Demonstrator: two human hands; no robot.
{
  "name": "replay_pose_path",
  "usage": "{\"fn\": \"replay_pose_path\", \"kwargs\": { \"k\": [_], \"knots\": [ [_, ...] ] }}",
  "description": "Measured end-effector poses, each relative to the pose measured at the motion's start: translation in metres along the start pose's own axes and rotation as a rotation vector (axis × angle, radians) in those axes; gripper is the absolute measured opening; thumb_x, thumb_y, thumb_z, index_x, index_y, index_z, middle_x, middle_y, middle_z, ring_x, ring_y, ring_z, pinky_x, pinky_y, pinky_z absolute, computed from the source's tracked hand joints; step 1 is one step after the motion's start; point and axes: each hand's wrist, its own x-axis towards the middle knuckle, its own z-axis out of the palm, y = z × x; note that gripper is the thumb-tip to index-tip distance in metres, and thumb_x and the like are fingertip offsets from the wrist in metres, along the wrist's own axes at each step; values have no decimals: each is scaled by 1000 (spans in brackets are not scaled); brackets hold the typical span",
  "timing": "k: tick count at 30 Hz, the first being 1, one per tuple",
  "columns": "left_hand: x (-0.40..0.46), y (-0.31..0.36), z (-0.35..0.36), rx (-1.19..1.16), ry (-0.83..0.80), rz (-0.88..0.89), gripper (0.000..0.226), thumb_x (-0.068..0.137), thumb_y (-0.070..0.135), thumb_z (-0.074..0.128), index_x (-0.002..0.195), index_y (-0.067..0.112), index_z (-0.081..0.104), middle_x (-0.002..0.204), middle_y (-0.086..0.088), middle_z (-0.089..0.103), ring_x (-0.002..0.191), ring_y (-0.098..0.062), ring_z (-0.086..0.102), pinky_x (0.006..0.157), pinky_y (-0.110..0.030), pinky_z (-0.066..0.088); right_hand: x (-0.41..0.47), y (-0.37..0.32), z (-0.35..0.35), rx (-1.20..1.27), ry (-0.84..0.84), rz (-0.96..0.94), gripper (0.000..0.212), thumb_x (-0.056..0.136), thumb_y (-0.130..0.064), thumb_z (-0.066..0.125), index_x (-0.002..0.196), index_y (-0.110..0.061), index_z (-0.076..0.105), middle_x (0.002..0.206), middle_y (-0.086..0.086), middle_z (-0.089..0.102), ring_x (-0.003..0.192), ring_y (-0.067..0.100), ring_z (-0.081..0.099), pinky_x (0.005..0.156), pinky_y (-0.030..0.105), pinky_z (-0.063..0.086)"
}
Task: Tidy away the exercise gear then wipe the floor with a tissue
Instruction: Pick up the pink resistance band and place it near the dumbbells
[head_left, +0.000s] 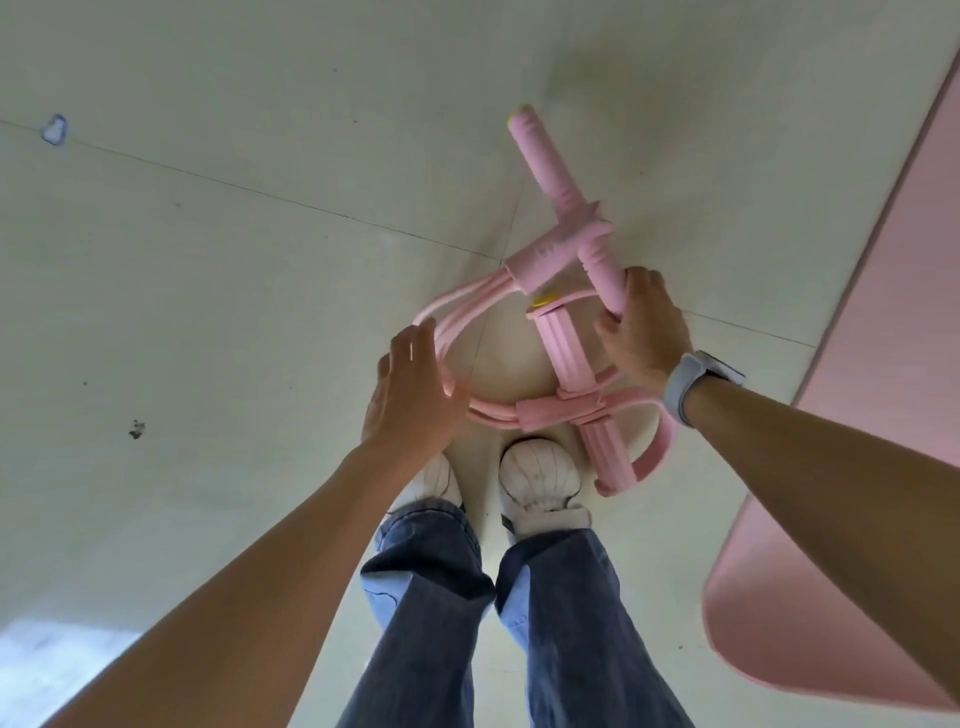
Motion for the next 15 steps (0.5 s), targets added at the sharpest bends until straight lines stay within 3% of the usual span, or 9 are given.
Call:
{"fn": "replay_pose_path", "kwargs": {
  "k": [2, 5, 6, 7, 8, 9, 10, 11, 15],
  "knots": [
    [-8, 6, -11, -33, -8, -10, 80, 88, 29, 58, 147, 17, 7, 155, -8, 11, 141, -30, 19, 110, -42, 30, -23, -7, -18, 181, -24, -52, 29, 87, -12, 53, 110, 3, 43, 88, 14, 54, 68, 30, 55, 60, 35, 43],
    [-23, 25, -31, -70, 27, 22, 96, 82, 28, 67, 148, 23, -3, 159, -3, -5, 146, -25, 0, 115, -45, 19, -64, -17, -46, 368, -116, -137, 27, 87, -8, 52, 111, -1, 43, 76, 9, 53, 53, 19, 51, 50, 28, 48],
    [-27, 32, -39, -86, 51, 47, 96, 81, 26, 68, 148, 25, 0, 159, -2, 0, 146, -24, 2, 114, -44, 20, -76, -20, -55, 405, -142, -173, 27, 87, -7, 52, 112, -1, 42, 74, 10, 54, 51, 18, 50, 48, 28, 47],
    [-28, 37, -45, -117, 75, 71, 88, 80, 22, 69, 147, 28, 12, 156, -3, 16, 144, -25, 15, 111, -41, 27, -85, -22, -62, 449, -148, -192, 26, 87, -6, 52, 111, -1, 43, 70, 9, 53, 50, 15, 50, 46, 27, 47],
    [-29, 41, -51, -158, 92, 94, 69, 81, 19, 67, 139, 27, 31, 142, -4, 41, 131, -25, 37, 101, -34, 39, -92, -23, -70, 502, -134, -190, 21, 87, -4, 52, 106, -4, 43, 66, 5, 50, 48, 9, 48, 43, 23, 44],
    [-30, 44, -56, -199, 92, 109, 42, 83, 16, 64, 121, 23, 48, 113, -3, 59, 106, -22, 54, 83, -24, 45, -95, -24, -77, 563, -100, -171, 18, 87, -2, 51, 101, -8, 43, 64, 2, 46, 46, 6, 47, 40, 17, 39],
    [-32, 46, -59, -233, 79, 114, 19, 84, 16, 61, 101, 19, 54, 86, 2, 61, 82, -18, 55, 66, -17, 43, -96, -24, -83, 626, -59, -135, 18, 86, -1, 51, 96, -13, 43, 62, 0, 44, 43, 5, 45, 39, 14, 37],
    [-34, 47, -60, -267, 63, 119, 8, 85, 16, 60, 89, 17, 54, 72, 6, 55, 68, -14, 52, 58, -16, 39, -95, -24, -89, 681, -20, -78, 18, 86, -1, 51, 90, -17, 43, 62, 0, 44, 42, 5, 43, 39, 15, 36],
    [-52, 58, -53, -377, 26, 92, 11, 84, 15, 60, 75, 17, 53, 63, 6, 49, 59, -9, 45, 56, -18, 37, -92, -17, -106, 953, 107, 236, 20, 82, 0, 47, 72, -16, 41, 54, -1, 41, 35, 8, 36, 37, 19, 30]
  ]
}}
